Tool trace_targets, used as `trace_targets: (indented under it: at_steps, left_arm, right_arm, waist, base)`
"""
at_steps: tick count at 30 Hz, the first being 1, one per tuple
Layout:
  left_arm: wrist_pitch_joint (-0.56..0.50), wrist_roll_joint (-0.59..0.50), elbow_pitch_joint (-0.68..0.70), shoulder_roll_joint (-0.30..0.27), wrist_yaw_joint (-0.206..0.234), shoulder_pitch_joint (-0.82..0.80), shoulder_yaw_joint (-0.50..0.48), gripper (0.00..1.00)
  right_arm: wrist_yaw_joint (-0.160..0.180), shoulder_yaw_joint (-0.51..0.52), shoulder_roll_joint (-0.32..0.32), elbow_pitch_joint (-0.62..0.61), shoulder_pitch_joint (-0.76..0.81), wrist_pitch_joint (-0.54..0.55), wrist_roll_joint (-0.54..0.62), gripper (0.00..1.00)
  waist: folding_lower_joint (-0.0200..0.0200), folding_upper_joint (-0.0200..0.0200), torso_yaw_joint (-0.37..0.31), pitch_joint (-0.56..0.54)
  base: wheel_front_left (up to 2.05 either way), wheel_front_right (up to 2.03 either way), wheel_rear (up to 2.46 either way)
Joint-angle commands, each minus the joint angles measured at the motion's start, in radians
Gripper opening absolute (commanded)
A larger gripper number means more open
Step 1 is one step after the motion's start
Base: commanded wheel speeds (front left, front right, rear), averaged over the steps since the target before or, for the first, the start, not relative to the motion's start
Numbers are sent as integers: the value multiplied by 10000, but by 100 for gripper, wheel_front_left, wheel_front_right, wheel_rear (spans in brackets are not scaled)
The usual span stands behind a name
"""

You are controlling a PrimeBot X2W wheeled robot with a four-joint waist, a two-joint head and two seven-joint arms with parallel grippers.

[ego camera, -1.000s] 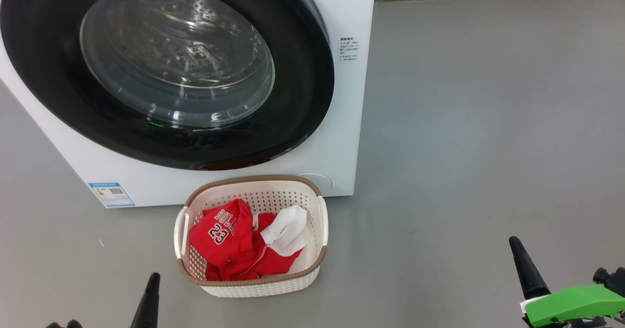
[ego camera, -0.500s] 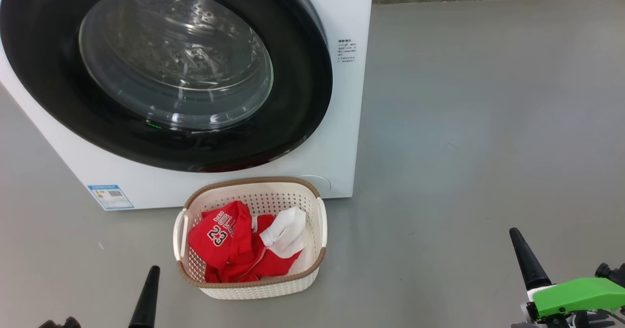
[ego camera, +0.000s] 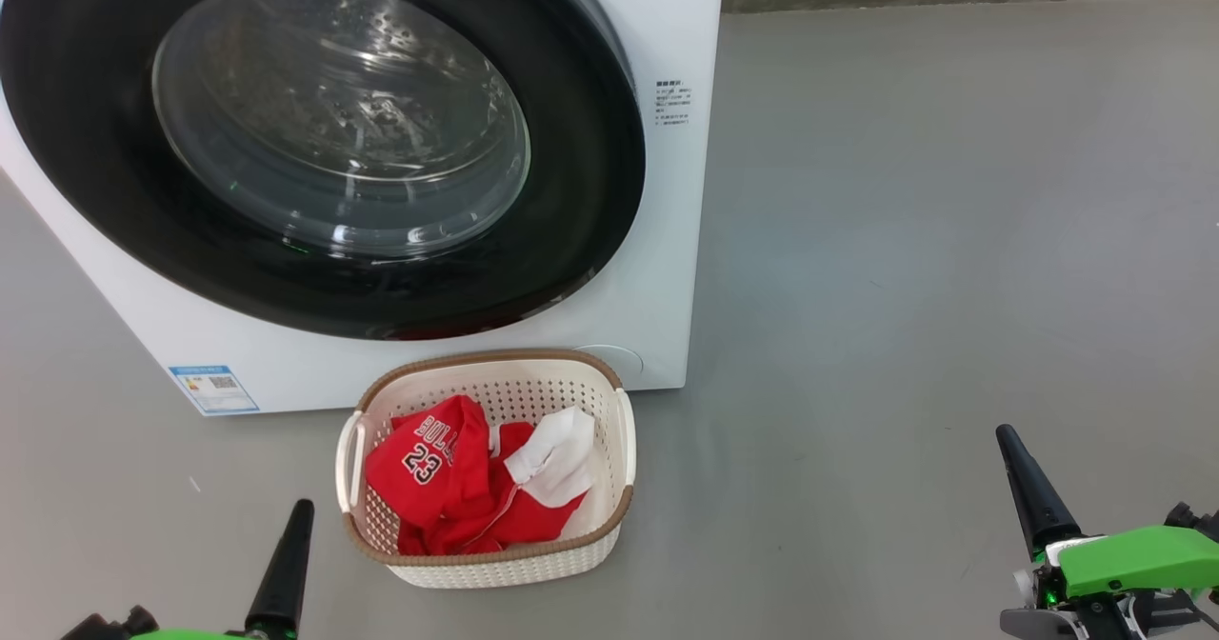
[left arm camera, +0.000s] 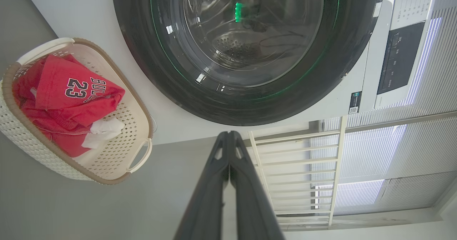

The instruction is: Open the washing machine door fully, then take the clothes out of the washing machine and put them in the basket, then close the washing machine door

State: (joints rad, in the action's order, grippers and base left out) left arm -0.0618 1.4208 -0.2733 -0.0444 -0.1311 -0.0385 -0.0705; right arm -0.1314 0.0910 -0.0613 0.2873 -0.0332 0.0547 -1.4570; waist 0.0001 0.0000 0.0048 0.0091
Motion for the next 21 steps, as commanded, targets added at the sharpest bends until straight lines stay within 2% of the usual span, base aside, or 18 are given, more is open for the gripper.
trace_targets:
  at_steps: [1, 16, 21]
  left_arm:
    - [-88, 253, 270, -79, 3, -465, -341, 0]
    - [-520, 1862, 284, -59, 4, -695, -444, 0]
    - [-522, 1869, 284, -59, 4, -696, -444, 0]
  right_arm:
    - [3, -78, -75, -324, -505, 79, -235, 0]
    - [7, 158, 55, -429, -739, 527, -1567, 0]
    - [7, 165, 59, -429, -741, 534, -1568, 0]
  waist:
    - [-1, 0, -2, -3]
    - [-1, 0, -47, -60]
    - [-1, 0, -48, -60]
  base:
    - [0, 0, 0]
    - [0, 0, 0]
    - [0, 0, 0]
